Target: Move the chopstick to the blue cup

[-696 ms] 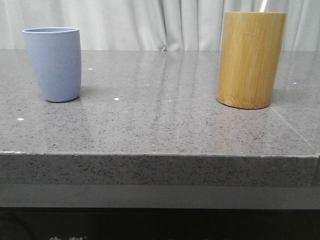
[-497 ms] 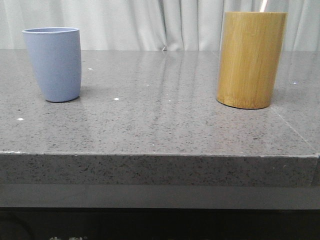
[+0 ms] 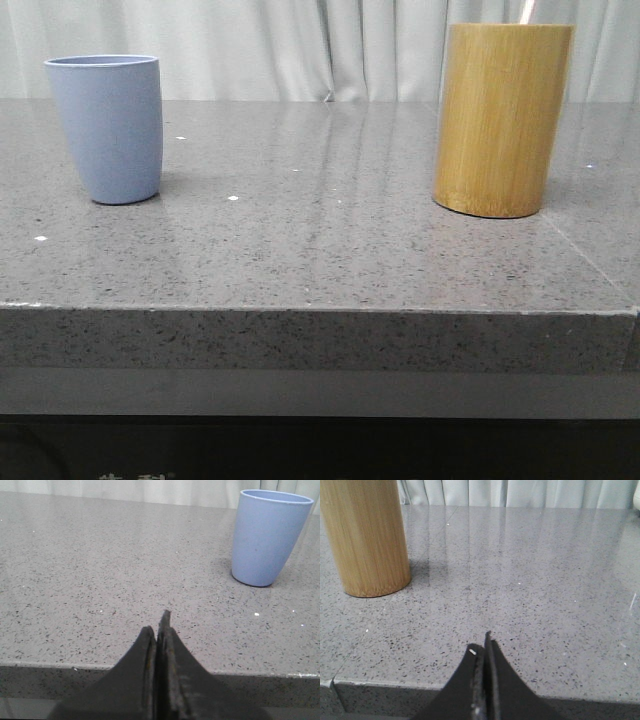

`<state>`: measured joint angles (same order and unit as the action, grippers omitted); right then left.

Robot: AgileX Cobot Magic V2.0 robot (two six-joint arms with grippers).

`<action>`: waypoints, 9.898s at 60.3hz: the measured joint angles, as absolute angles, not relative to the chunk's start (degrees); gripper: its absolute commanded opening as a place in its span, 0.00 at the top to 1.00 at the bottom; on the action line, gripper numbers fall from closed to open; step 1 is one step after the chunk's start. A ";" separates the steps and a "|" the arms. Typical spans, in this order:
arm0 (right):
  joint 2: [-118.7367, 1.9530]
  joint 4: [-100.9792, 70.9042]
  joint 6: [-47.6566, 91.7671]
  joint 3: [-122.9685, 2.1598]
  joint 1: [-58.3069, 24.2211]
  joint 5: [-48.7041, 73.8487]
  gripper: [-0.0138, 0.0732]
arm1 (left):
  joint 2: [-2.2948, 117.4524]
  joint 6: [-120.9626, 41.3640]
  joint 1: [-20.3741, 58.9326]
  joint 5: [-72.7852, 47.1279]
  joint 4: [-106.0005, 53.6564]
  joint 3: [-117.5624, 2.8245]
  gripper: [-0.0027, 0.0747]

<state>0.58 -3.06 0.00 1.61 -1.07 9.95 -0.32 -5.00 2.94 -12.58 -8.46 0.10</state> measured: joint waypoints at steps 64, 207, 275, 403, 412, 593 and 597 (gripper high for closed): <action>0.58 -3.06 0.00 1.61 -1.07 5.13 0.97 | -0.32 -5.00 2.94 -9.61 -5.11 0.10 0.99; -22.45 -9.09 0.00 -31.99 -1.07 22.99 0.18 | 30.20 -5.14 2.96 -13.23 -10.78 -32.24 0.11; -22.45 -9.18 0.00 -31.99 -1.07 22.99 0.18 | 92.68 -9.67 24.95 -64.12 -9.61 -93.50 0.11; -22.45 -9.18 0.00 -31.99 -1.07 22.99 0.18 | 111.16 -8.26 42.32 -68.32 -6.23 -112.86 0.99; -22.45 -9.18 0.00 -31.97 -1.07 22.99 0.18 | 111.96 -8.26 42.32 -69.20 -6.86 -112.95 0.99; -22.45 -9.18 0.00 -31.87 -1.07 24.34 0.18 | 46.91 -3.45 5.56 -52.89 -1.13 -61.81 0.99; -22.45 -9.18 0.00 -31.87 -1.07 24.34 0.18 | 41.63 -3.45 5.56 -49.57 -1.35 -57.14 0.99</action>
<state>-22.45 -9.18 0.00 -31.87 -1.07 24.34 41.63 -3.45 5.56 -49.57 -1.35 -57.14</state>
